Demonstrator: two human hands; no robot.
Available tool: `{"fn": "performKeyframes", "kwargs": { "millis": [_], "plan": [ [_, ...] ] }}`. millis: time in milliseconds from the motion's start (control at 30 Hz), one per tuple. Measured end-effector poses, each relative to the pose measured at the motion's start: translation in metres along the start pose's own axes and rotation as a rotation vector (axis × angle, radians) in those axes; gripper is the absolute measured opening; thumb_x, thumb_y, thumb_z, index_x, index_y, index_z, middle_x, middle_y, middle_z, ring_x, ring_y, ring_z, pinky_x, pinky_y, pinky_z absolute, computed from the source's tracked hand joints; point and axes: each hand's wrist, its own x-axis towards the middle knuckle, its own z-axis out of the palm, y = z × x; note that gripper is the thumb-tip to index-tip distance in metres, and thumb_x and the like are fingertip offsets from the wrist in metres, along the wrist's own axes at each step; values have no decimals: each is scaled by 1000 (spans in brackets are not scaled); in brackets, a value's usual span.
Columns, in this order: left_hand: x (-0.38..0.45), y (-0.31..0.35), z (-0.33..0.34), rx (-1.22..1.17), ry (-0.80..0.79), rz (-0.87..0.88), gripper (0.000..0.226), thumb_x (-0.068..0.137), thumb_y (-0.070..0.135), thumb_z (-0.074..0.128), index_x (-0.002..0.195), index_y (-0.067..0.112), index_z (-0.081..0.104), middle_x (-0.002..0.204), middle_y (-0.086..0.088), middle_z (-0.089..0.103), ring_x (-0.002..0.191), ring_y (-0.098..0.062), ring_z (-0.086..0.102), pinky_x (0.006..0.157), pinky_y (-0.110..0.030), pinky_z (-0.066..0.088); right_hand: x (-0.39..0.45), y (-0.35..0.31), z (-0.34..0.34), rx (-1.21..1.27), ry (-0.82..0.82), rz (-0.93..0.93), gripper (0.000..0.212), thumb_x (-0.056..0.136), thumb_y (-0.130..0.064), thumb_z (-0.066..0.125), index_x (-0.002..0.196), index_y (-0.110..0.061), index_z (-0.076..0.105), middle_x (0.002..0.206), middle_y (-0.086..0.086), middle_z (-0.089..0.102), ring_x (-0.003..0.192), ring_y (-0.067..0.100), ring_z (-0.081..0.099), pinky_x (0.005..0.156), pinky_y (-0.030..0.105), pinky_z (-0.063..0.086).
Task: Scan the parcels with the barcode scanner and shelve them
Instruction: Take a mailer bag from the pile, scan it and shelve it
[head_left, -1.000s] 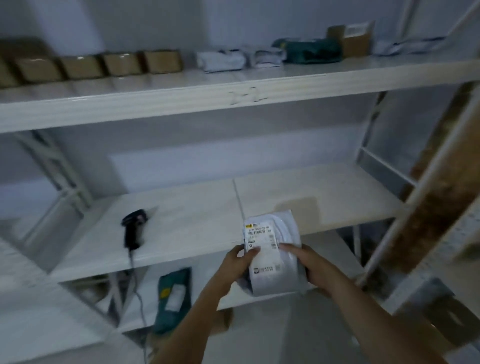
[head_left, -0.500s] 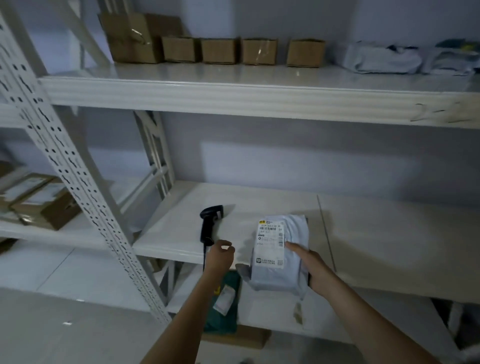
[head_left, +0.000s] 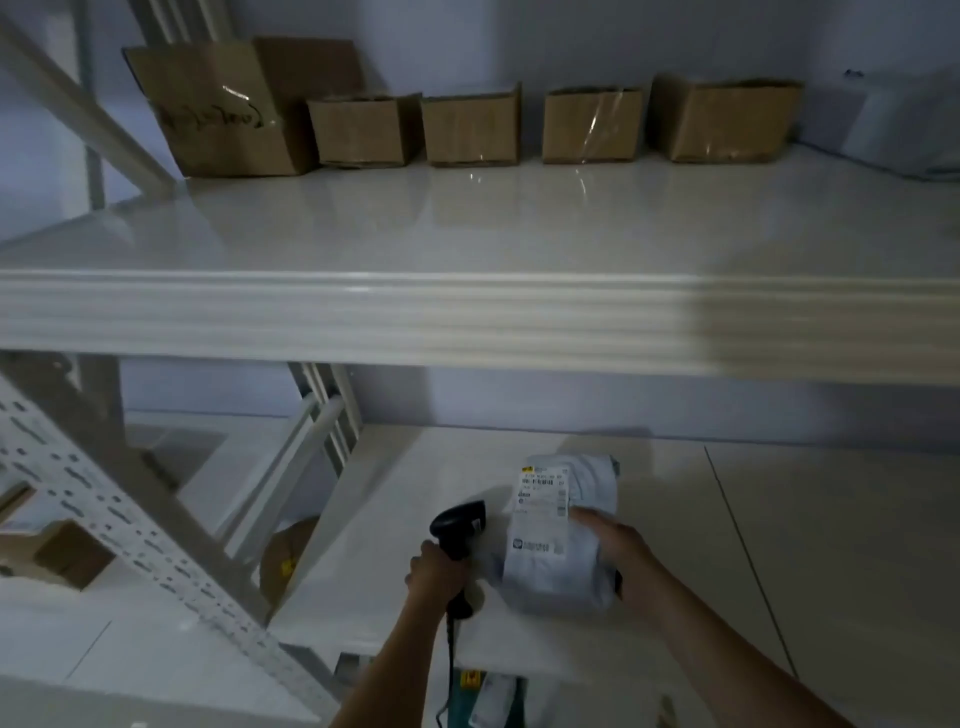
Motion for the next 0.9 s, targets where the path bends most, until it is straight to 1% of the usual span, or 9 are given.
{"fn": "performKeyframes", "kwargs": {
  "millis": [133, 233, 333, 367, 500, 633, 767, 833, 900],
  "plan": [
    [12, 10, -6, 44, -51, 57, 42, 90, 36, 57, 122, 8, 54, 118, -12, 63, 107, -28, 61, 89, -34, 51, 7, -1, 4, 29, 18, -36, 95, 40, -59, 90, 119, -10, 69, 102, 11, 76, 94, 31, 73, 95, 48, 55],
    [16, 11, -11, 85, -88, 139, 41, 89, 32, 60, 122, 9, 56, 118, -12, 64, 107, -27, 62, 85, -33, 52, 3, -3, 8, 74, 87, -40, 104, 36, -61, 91, 121, -6, 66, 102, 12, 76, 92, 31, 74, 88, 44, 58],
    [23, 2, -16, -114, -89, 183, 48, 84, 22, 65, 127, 12, 49, 108, -12, 66, 94, -27, 65, 73, -33, 53, -22, -10, 21, 75, 178, -40, 75, 61, -49, 87, 116, -4, 67, 92, 11, 76, 81, 27, 74, 60, 28, 57],
    [24, -3, -21, -186, -83, 189, 48, 82, 18, 65, 126, 12, 48, 100, -12, 68, 84, -26, 67, 68, -35, 56, -29, -10, 25, 80, 204, -50, 67, 68, -45, 85, 116, -3, 66, 91, 11, 75, 80, 26, 73, 56, 26, 54],
    [13, -9, -54, -245, -138, 243, 30, 82, 8, 64, 109, 11, 51, 79, -11, 69, 58, -22, 63, 55, -30, 54, -47, 0, 41, 131, 251, -107, 63, 72, -41, 83, 119, -3, 64, 99, 13, 74, 89, 31, 71, 77, 39, 59],
    [-6, -8, -85, -462, -287, 268, 13, 82, 5, 69, 95, 3, 65, 66, -11, 62, 50, -21, 53, 50, -27, 46, -58, 16, 72, 157, 300, -183, 58, 74, -40, 82, 119, -9, 63, 105, 10, 72, 93, 31, 69, 84, 46, 57],
    [-29, -1, -107, -489, -354, 324, 7, 85, 10, 66, 85, 4, 62, 67, -12, 59, 51, -19, 51, 49, -25, 44, -69, 31, 99, 159, 332, -272, 50, 78, -36, 81, 117, -12, 64, 108, 6, 71, 94, 26, 69, 68, 35, 56],
    [-37, 0, -111, -435, -328, 401, 8, 85, 9, 64, 84, 2, 60, 68, -13, 59, 53, -20, 52, 55, -28, 46, -76, 38, 110, 145, 361, -311, 46, 79, -34, 81, 114, -9, 65, 105, 8, 72, 89, 25, 70, 60, 29, 55],
    [-43, -3, -113, -356, -305, 470, 8, 85, 12, 62, 83, 5, 60, 67, -12, 61, 56, -21, 53, 61, -32, 46, -81, 44, 116, 124, 393, -352, 40, 79, -30, 81, 107, -5, 66, 98, 11, 73, 85, 27, 71, 58, 31, 56]
  ]
}}
